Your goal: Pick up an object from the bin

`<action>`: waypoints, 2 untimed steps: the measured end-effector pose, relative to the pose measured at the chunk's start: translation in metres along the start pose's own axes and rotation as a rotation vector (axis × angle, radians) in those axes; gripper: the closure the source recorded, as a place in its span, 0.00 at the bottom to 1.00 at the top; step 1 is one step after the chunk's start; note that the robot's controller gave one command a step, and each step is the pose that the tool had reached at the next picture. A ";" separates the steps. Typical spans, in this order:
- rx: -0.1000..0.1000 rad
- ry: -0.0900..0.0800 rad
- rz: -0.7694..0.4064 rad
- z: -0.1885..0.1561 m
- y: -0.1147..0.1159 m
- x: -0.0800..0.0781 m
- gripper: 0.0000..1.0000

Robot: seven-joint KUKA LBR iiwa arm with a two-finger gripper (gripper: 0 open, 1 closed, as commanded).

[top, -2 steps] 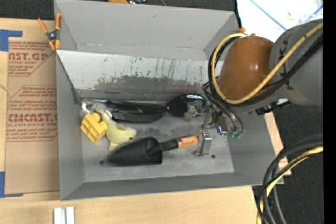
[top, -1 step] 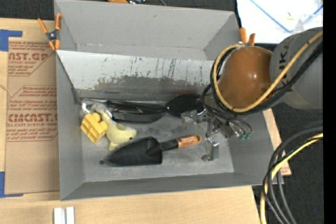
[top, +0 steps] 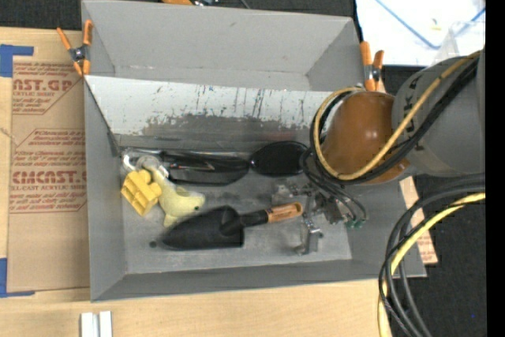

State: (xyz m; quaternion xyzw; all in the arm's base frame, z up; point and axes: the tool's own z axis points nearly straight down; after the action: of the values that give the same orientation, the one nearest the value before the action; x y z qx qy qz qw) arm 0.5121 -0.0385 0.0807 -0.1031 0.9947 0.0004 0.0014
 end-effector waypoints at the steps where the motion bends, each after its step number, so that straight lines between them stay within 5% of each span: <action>1: 0.001 -0.002 -0.178 0.010 0.005 0.000 1.00; 2: 0.001 -0.002 -0.178 0.010 0.005 0.000 1.00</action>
Offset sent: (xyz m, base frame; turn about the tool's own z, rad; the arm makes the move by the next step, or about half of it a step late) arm 0.0000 0.0000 0.0000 0.0000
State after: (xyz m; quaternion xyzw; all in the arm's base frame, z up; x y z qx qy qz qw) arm 0.5109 -0.0338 0.0708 -0.1911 0.9816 -0.0001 0.0022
